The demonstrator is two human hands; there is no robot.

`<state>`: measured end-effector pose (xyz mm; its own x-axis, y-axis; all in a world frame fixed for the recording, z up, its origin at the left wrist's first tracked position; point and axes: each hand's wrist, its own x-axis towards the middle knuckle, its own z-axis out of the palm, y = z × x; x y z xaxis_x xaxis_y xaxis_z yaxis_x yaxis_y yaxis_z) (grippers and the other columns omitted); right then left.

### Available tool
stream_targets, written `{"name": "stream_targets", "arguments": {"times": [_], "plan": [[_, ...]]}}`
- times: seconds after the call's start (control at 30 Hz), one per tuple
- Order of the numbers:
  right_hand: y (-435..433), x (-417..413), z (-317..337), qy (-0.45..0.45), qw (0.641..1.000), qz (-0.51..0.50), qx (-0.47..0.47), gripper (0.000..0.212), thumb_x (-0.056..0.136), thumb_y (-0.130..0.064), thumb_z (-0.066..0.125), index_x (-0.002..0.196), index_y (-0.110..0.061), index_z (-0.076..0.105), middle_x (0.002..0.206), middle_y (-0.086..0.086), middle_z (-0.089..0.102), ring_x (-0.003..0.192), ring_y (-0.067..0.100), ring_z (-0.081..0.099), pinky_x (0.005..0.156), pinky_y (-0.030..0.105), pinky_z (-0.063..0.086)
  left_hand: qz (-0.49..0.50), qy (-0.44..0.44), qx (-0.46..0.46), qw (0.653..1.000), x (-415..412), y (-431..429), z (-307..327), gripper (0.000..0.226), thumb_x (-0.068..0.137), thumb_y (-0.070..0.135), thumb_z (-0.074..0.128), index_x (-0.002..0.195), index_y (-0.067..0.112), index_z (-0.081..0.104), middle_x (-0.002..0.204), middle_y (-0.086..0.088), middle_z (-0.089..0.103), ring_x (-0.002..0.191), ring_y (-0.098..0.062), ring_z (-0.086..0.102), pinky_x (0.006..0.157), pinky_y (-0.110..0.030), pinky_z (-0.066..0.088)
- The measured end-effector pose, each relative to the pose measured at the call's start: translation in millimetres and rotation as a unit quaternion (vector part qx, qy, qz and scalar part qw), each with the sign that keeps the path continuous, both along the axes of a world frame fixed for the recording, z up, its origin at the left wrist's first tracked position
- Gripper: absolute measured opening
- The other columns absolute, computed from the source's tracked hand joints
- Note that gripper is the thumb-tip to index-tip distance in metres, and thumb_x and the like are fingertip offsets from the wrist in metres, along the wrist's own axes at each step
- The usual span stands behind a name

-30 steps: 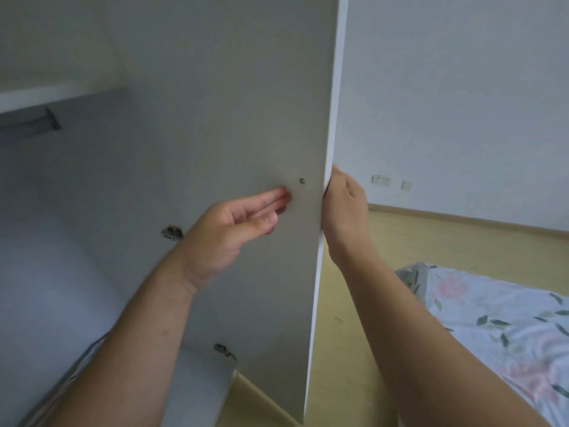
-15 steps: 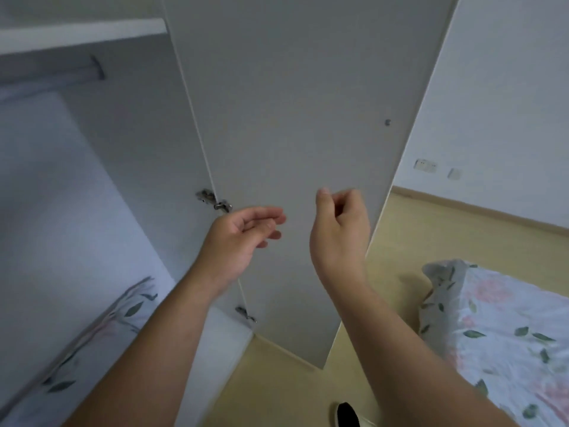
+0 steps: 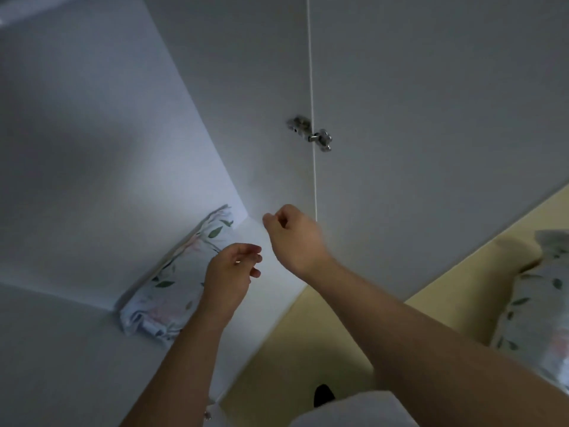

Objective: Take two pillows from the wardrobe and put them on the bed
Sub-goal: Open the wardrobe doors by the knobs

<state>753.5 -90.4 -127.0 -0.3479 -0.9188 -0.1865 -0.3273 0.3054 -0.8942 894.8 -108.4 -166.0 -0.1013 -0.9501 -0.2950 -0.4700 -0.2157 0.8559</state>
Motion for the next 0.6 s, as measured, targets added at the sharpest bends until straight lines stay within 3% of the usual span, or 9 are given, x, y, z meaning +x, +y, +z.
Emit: {"name": "stream_targets", "arguments": {"times": [0.13,0.33,0.5,0.6], "plan": [[-37,10,-41,0.014,0.996,0.064,0.055,0.043,0.102,-0.034,0.045,0.093,-0.001,0.070,0.089,0.012,0.074,0.080,0.029,0.067,0.073,0.037,0.052,0.010,-0.033,0.018,0.999,14,-21,-38,0.014,0.093,0.017,0.059,0.093,0.020,0.073,0.088,-0.001,0.076,0.057,-0.004,0.067,0.057,-0.024,0.047],[-92,48,-132,0.005,0.975,0.164,0.148,0.041,0.104,-0.025,0.042,0.107,0.003,0.071,0.092,0.014,0.066,0.073,0.022,0.054,0.054,0.023,0.037,0.094,-0.046,0.052,0.993,48,-36,-113,0.020,0.093,0.015,0.063,0.085,0.032,0.067,0.097,-0.004,0.074,0.064,-0.009,0.069,0.067,-0.031,0.052],[-138,96,-216,-0.021,0.947,0.222,0.231,0.033,0.105,-0.017,0.039,0.114,0.000,0.065,0.099,0.011,0.057,0.089,0.024,0.051,0.073,0.030,0.041,0.127,-0.114,0.101,0.980,97,-77,-193,0.016,0.091,0.017,0.061,0.099,0.030,0.067,0.101,0.003,0.073,0.084,-0.015,0.071,0.085,-0.042,0.059],[-173,127,-271,-0.009,0.935,0.242,0.257,0.034,0.106,-0.015,0.038,0.117,0.002,0.065,0.102,0.014,0.059,0.090,0.025,0.052,0.077,0.031,0.040,0.129,-0.161,0.101,0.973,133,-129,-251,0.024,0.083,0.020,0.061,0.105,0.028,0.067,0.108,0.004,0.072,0.101,-0.021,0.068,0.096,-0.046,0.055]]}}
